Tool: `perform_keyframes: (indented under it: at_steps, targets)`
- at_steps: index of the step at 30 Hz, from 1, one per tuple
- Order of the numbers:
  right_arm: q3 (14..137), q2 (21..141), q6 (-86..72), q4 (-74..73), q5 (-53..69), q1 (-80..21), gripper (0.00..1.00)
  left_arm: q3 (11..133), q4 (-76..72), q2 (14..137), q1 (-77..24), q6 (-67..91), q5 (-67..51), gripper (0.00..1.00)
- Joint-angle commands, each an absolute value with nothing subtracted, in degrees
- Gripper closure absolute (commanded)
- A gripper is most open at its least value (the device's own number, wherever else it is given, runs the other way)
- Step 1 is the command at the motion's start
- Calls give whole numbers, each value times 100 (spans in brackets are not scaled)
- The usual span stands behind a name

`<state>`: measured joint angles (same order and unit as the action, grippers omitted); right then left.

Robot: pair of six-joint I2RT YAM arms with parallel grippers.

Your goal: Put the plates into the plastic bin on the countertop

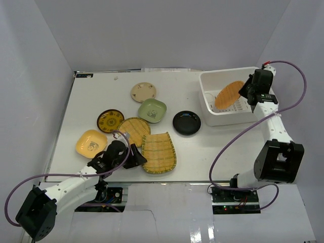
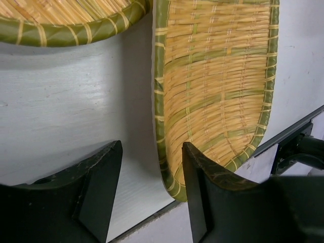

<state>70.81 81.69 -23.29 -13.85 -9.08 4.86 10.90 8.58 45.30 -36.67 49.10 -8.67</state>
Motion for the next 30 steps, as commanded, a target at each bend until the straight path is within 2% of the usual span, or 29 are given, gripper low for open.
perform_keyframes:
  at_steps: [1, 7, 8, 11, 12, 15, 18, 22, 24, 29, 30]
  targets:
    - [6944, 8419, -2162, -774, -704, 510, 92, 1230, 826, 4693, -3718, 4755, -685, 40]
    - [6724, 8956, -2259, -668, -448, 554, 92, 1143, 686, 4676, -3735, 4764, -712, 53]
    - [6689, 8956, -2285, -668, -448, 554, 85, 1134, 677, 4658, -3735, 4755, -712, 57]
    - [6592, 8869, -2276, -659, -448, 554, 52, 1116, 642, 4632, -3735, 4746, -712, 61]
    - [6583, 8816, -2285, -668, -466, 554, 32, 1099, 624, 4623, -3735, 4755, -721, 61]
    - [6618, 8491, -2285, -816, -448, 554, 3, 1090, 536, 4641, -3744, 4772, -764, 61]
    - [6583, 8052, -2285, -923, -116, 536, 2, 1099, 457, 4693, -3744, 4781, -808, 62]
    - [6057, 7016, -2364, -844, 324, 185, 3, 1037, 378, 4667, -3753, 4843, -835, 68]
    - [5548, 6429, -2408, -844, 500, -269, 4, 1011, 369, 4615, -3753, 4869, -861, 74]
    - [4221, 5170, -3012, -616, 790, -1693, 4, 870, 387, 4307, -3770, 4904, -949, 100]
    - [3758, 4829, -3180, -537, 878, -2253, 4, 853, 387, 4254, -3771, 4957, -967, 100]
